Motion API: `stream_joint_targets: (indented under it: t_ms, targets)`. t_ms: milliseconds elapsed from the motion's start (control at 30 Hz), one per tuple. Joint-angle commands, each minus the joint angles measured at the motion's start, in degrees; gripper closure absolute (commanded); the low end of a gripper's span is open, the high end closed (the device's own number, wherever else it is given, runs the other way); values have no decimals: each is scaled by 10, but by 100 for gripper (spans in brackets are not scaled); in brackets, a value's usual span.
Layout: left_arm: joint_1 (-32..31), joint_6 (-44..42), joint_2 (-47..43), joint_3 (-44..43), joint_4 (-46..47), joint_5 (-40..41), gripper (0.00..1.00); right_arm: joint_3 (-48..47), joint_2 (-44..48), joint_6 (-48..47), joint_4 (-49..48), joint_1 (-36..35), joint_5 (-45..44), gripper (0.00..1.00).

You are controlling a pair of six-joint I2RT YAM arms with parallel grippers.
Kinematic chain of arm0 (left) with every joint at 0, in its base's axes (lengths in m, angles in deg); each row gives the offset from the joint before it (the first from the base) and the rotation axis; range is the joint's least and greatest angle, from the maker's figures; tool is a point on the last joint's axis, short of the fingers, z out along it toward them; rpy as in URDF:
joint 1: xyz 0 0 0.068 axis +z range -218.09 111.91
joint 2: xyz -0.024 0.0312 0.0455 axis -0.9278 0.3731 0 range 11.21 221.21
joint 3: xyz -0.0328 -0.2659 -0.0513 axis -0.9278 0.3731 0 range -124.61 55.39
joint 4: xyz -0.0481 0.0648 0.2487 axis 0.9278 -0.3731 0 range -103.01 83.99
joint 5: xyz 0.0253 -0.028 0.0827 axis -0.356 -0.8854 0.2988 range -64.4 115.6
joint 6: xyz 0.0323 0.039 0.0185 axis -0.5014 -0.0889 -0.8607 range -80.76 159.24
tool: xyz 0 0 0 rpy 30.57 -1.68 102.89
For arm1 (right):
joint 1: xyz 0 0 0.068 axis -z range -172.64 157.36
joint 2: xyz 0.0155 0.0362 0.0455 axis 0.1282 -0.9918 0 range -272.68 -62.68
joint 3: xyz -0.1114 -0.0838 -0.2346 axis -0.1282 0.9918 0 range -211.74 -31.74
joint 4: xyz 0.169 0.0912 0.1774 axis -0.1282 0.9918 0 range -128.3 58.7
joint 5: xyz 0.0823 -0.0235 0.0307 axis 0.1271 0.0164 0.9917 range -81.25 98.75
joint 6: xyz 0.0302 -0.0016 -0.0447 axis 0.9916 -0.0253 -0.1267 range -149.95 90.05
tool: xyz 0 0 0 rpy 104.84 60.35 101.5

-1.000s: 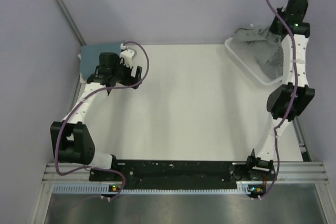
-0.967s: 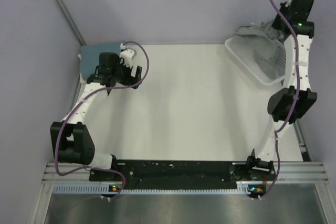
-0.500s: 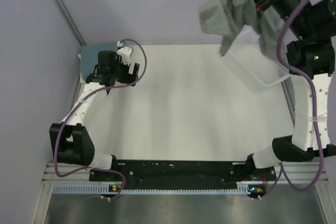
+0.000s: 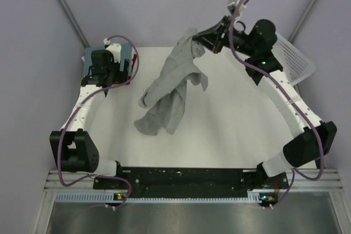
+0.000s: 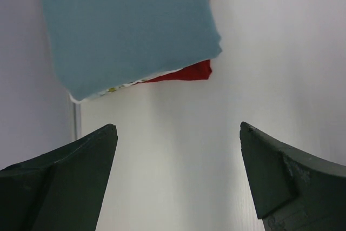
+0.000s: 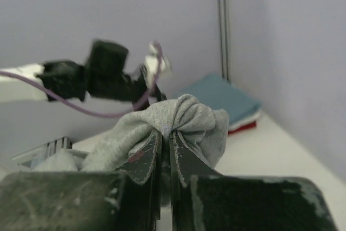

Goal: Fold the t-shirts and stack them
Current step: Move the tshirt to the center of the board

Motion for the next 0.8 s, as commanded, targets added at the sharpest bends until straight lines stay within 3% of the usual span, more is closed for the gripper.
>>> stream_joint_targets:
  t_ms: [0,33,67,167,267,400,600,733,767]
  targets:
    - [9,-4,-19,-7,33,54,2,98,-46,-6,-7,-4,-46,100]
    - [9,-11,-22,-1,35,49,3,106,-63,-22,28,-3,-78,100]
    - [9,-19,-22,5,35,39,4,104,-87,-43,78,-2,-122,87]
    - [9,-43,-27,18,14,-11,5,46,-175,-70,256,16,-269,61]
    - [8,-92,-32,25,-34,-96,7,1,-231,-38,347,59,-316,51]
    - [4,-133,-36,39,-103,-182,13,32,-214,-62,349,60,-337,44]
    - [-73,-170,-40,102,-156,-198,23,110,-181,-136,352,0,-358,43]
    - [-97,-165,-49,125,-190,-225,30,162,-170,-196,342,-58,-298,43]
    - [-91,-159,-54,131,-190,-221,30,177,-165,-257,334,-81,-275,42]
